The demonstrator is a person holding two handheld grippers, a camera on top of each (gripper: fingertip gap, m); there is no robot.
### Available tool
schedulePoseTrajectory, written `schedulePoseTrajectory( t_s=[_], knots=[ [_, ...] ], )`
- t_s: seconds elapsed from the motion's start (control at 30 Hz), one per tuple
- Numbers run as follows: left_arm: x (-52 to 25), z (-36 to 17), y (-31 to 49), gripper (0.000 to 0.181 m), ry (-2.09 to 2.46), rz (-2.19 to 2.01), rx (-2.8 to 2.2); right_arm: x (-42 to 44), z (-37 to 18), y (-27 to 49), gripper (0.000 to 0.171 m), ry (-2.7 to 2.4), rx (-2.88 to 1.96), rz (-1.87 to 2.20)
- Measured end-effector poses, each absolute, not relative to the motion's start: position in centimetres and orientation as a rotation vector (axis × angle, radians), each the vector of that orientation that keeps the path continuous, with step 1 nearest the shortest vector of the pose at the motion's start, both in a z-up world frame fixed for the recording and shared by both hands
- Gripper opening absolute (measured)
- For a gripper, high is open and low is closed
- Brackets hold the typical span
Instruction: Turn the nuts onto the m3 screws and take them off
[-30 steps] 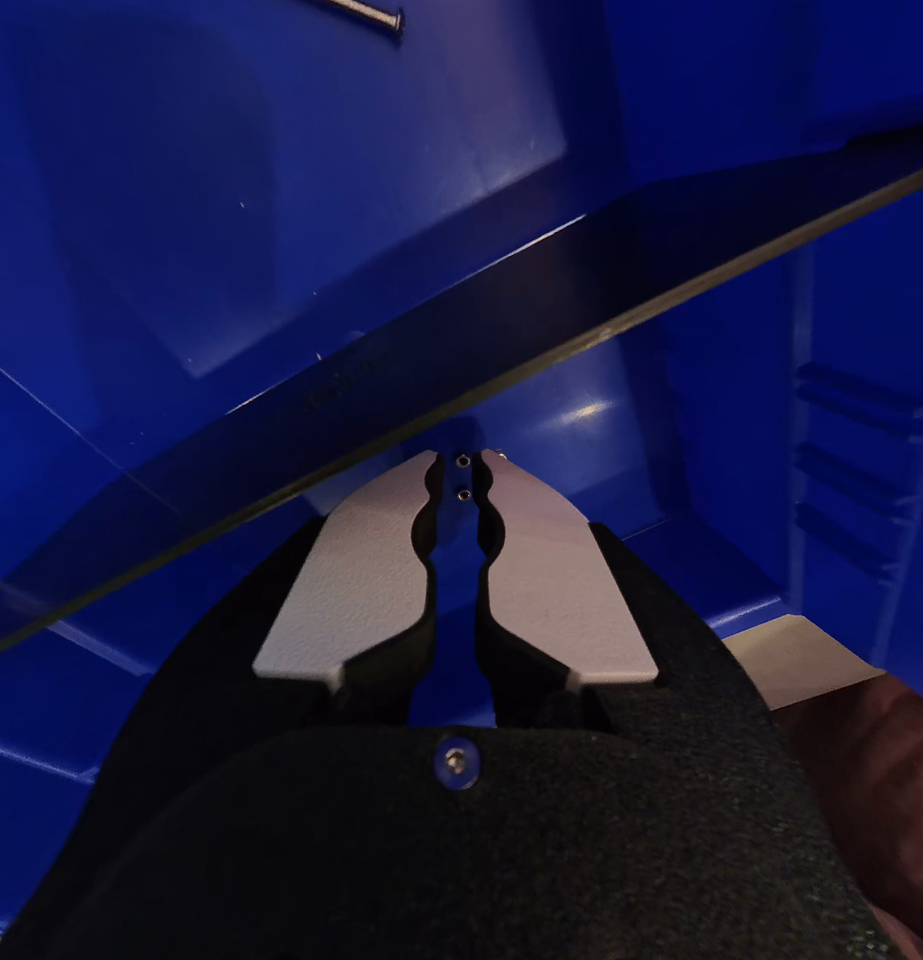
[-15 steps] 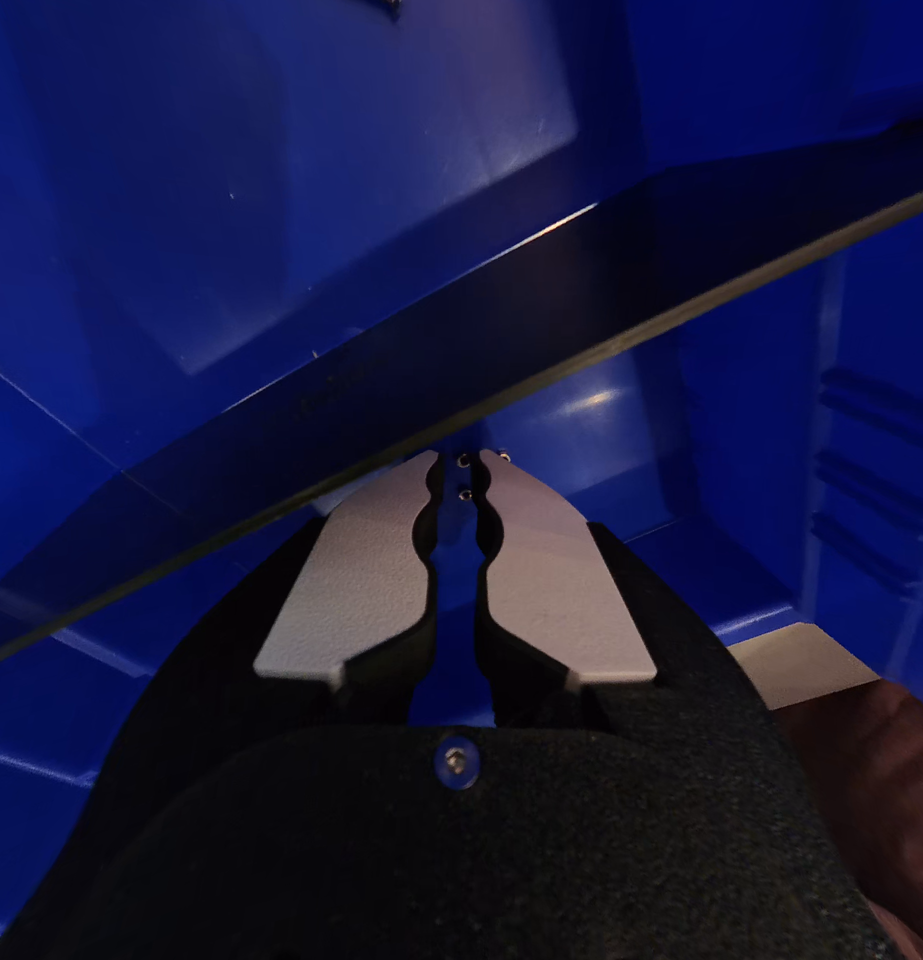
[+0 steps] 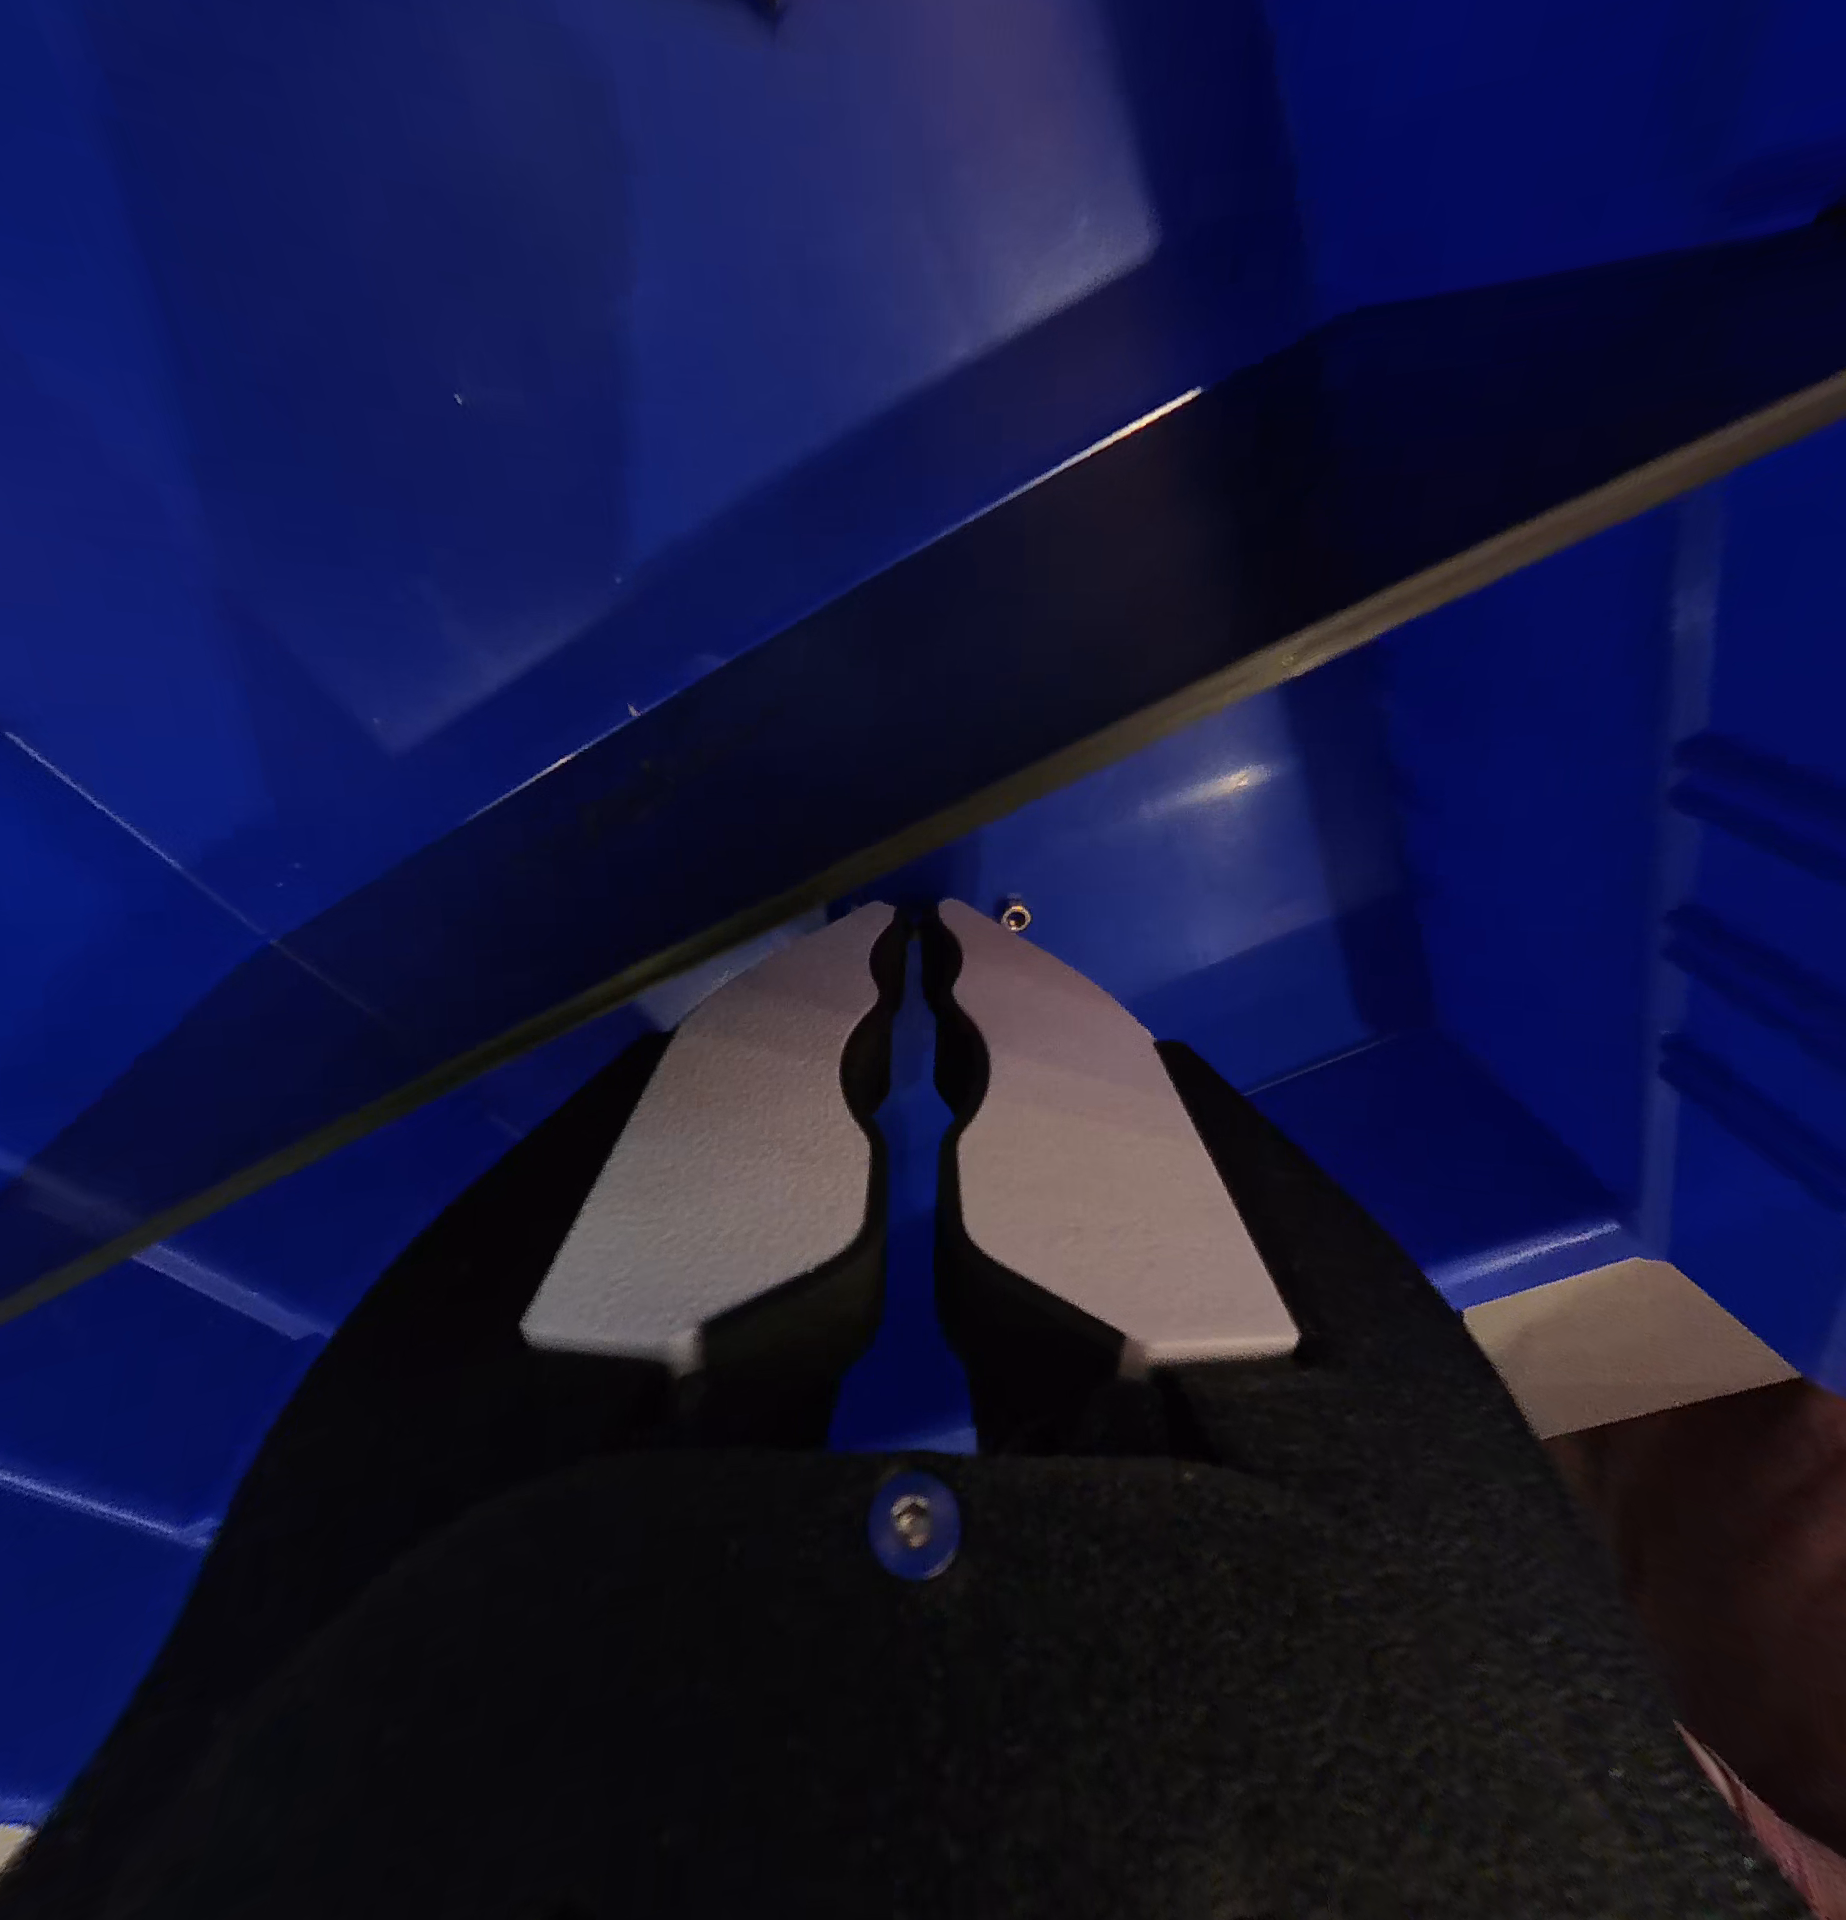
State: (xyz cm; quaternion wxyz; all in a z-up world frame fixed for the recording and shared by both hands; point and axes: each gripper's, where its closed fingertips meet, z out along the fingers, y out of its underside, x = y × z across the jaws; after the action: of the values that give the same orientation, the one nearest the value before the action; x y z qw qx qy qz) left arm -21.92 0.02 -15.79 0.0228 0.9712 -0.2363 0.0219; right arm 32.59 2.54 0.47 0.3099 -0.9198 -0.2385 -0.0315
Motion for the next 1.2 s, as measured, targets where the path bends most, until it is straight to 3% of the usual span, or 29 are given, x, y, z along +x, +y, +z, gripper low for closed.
schedulePoseTrajectory(
  t_s=[0.27, 0.4, 0.5, 0.57, 0.7, 0.83, 1.2],
  knots=[
    [-21.9, -13.6, 0.4, 0.003, -0.754, 0.038, 3.078, 32.7, 0.4, 2.4, 0.040, -0.629, -2.436, -0.082],
    [-19.3, -6.3, 0.6, 0.002, -0.830, 0.142, 3.346, 32.7, 0.3, 2.4, 0.040, -0.629, -2.442, -0.089],
    [-12.7, 0.1, -0.1, 0.002, -1.124, 0.515, 3.517, 32.7, 0.5, 2.5, 0.040, -0.626, -2.434, -0.091],
    [-6.9, 1.4, -2.2, 0.002, -1.401, 0.773, 3.379, 32.5, 0.7, 2.4, 0.040, -0.629, -2.425, -0.086],
    [4.2, -3.1, -5.3, 0.002, -1.870, 0.929, 2.956, 32.3, 0.9, 2.1, 0.040, -0.643, -2.419, -0.070],
    [11.7, -8.5, -3.9, 0.002, -1.791, 1.079, 2.900, 32.4, 0.8, 1.9, 0.040, -0.649, -2.423, -0.058],
    [15.7, -13.4, -2.8, 0.002, -1.653, 0.964, 2.783, 32.6, 0.4, 1.9, 0.040, -0.654, -2.450, -0.027]
  ],
)
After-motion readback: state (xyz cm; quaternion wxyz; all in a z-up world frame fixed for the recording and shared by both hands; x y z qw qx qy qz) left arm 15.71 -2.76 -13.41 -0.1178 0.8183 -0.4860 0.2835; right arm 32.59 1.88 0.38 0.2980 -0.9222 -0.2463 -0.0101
